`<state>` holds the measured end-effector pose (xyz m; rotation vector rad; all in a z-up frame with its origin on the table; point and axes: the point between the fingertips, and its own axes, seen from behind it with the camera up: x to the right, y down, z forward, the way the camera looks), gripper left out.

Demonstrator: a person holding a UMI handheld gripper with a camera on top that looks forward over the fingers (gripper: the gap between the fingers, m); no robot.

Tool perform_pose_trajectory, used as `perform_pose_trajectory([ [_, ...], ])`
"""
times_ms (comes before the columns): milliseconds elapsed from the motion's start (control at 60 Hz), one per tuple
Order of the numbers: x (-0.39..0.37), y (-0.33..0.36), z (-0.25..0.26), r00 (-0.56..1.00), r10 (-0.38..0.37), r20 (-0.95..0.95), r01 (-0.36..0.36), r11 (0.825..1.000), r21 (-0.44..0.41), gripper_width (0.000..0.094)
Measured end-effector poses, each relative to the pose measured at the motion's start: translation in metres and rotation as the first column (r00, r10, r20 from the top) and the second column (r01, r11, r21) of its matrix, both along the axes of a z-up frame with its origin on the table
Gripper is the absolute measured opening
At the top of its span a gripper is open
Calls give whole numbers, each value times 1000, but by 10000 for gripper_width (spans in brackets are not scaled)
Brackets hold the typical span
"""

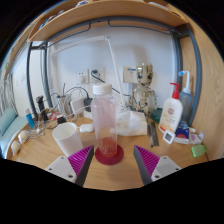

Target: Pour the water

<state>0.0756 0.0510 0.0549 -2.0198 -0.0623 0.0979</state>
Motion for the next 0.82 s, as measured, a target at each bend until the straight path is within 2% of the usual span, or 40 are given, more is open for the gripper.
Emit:
perform_pose_trajectory([
  [117,16,-45,11,999,-44,-21,42,997,-70,809],
  [217,27,-75,39,998,-64,-29,61,995,-85,815],
  [483,62,-118,121,997,-67,-47,66,998,-16,818],
  [617,77,-126,141,999,-34,-10,35,999,28,822],
  [817,97,-133,153,999,-37,20,36,997,67,821],
])
